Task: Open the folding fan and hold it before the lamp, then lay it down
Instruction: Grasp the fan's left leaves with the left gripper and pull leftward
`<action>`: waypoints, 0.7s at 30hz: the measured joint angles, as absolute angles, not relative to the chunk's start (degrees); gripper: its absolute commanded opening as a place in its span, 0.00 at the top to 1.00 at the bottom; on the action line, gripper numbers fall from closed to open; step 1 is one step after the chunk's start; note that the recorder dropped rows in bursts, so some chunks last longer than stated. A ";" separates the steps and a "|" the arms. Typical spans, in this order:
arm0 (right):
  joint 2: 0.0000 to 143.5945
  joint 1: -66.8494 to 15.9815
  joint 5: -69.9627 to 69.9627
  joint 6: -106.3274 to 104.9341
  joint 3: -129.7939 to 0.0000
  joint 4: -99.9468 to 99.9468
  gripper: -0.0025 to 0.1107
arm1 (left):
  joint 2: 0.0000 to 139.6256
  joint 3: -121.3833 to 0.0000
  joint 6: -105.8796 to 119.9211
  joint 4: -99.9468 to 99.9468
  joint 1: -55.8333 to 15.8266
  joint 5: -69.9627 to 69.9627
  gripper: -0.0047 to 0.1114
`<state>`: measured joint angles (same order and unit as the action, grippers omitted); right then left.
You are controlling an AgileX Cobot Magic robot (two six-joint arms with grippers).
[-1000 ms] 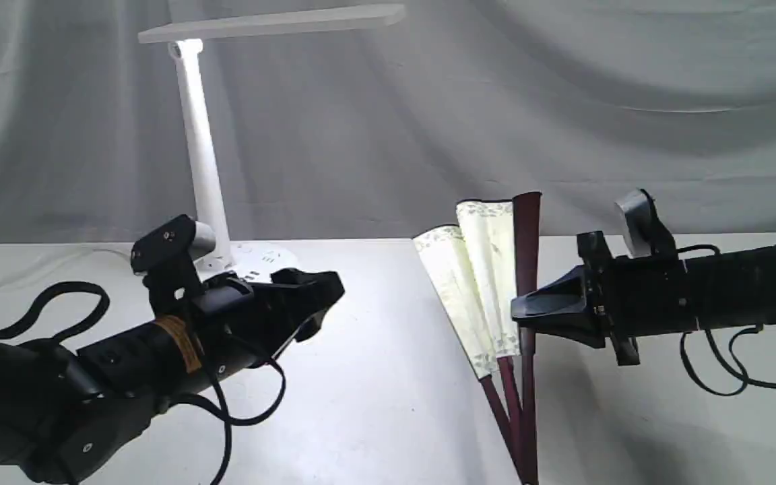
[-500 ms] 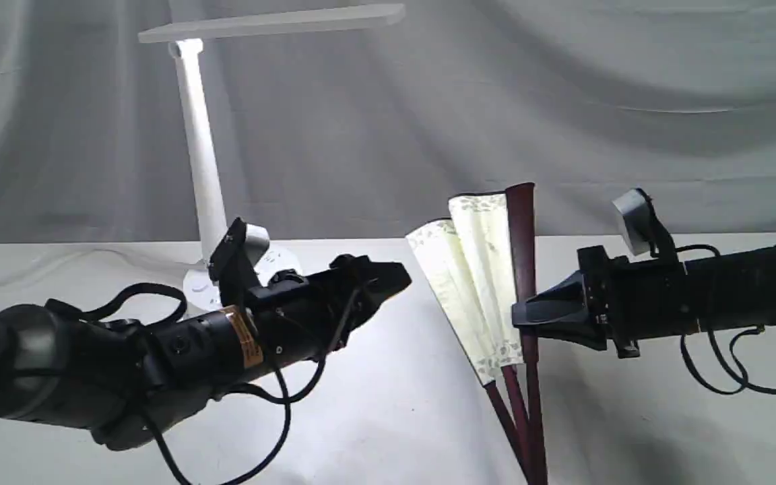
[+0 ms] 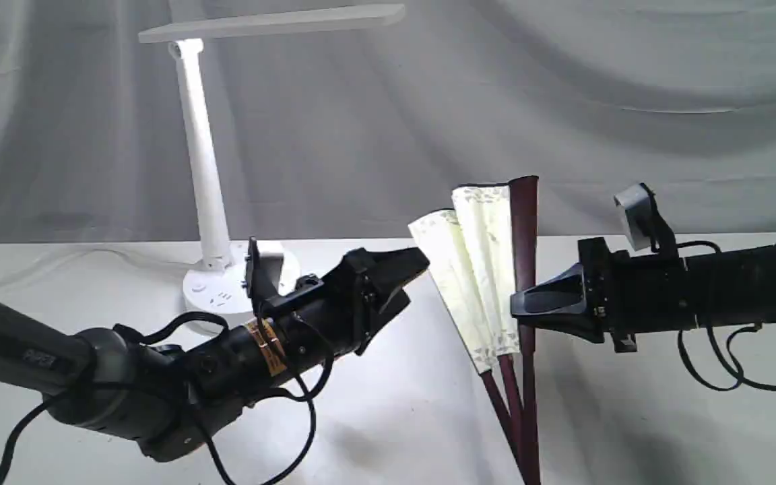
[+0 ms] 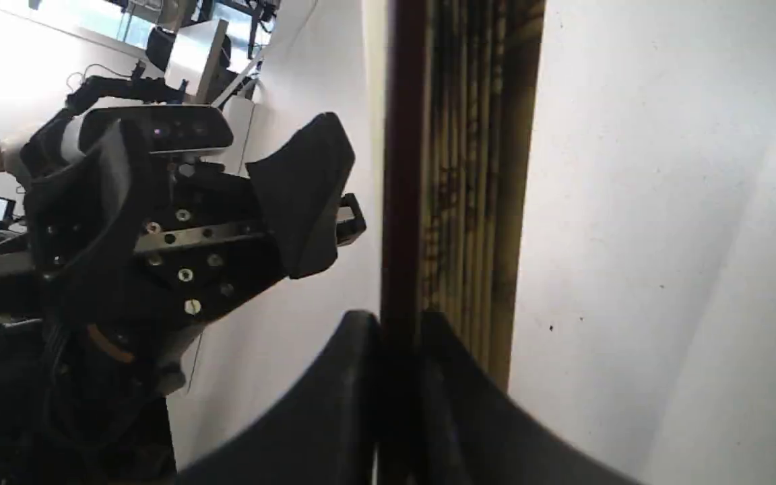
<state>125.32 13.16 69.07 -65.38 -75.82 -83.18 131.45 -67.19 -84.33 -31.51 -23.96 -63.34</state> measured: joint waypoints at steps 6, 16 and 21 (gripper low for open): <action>125.32 12.79 69.07 -65.38 -75.82 -84.19 0.98 | 134.25 -70.25 -86.36 -33.51 -22.16 -65.27 0.42; 125.32 8.27 69.07 -65.38 -75.82 -85.52 0.98 | 137.99 -73.78 -86.73 -37.02 -21.30 -66.50 0.42; 125.32 8.02 69.07 -65.38 -75.82 -85.74 0.98 | 139.26 -74.93 -87.90 -37.39 -21.30 -68.85 0.46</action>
